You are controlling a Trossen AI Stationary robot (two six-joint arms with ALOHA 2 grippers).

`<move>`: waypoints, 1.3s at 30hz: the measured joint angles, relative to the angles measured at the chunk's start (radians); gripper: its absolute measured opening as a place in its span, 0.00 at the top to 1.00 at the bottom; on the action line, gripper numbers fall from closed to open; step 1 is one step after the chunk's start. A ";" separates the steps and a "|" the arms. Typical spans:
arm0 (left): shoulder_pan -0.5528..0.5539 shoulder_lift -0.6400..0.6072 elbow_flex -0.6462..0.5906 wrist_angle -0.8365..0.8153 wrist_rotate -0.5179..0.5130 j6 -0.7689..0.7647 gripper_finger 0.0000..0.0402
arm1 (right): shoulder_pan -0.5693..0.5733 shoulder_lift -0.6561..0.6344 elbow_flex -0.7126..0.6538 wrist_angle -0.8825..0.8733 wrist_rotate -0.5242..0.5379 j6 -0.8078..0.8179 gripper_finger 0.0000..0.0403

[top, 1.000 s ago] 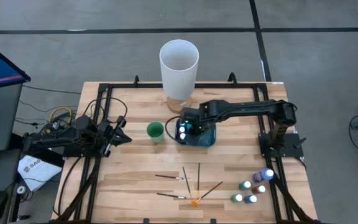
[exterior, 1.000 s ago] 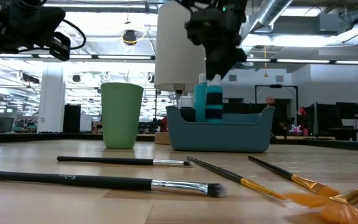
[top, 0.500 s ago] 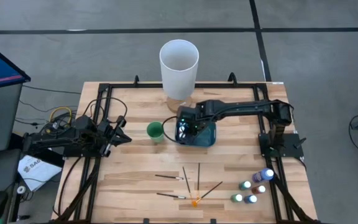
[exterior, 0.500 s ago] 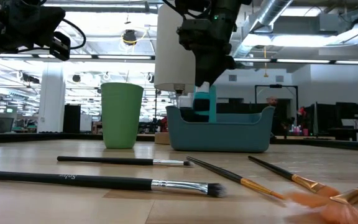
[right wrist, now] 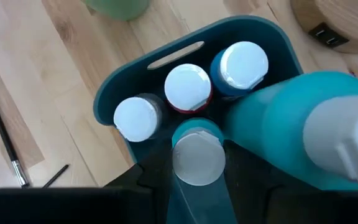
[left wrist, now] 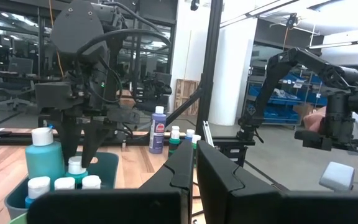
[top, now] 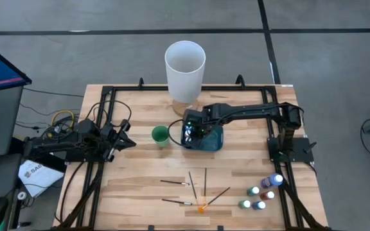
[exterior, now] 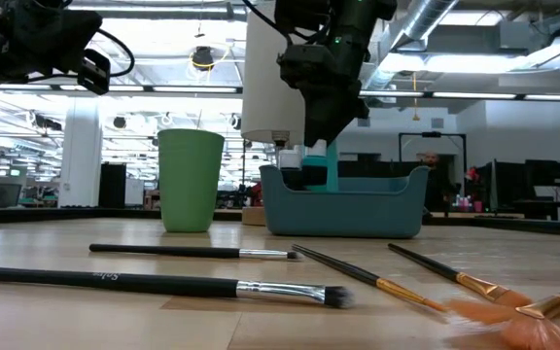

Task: Pick & Place Paint Supplies
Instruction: Put the top small light green paint bottle into the green bin

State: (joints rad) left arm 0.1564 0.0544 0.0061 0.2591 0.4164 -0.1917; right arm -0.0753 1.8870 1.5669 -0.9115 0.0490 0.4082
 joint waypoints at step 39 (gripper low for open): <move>0.000 0.000 0.000 0.012 0.000 0.000 0.98 | -0.007 0.000 -0.057 0.068 -0.005 0.008 0.62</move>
State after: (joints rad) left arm 0.1565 0.0547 0.0059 0.2710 0.4164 -0.1917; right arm -0.0822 1.8866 1.5097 -0.8432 0.0444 0.4159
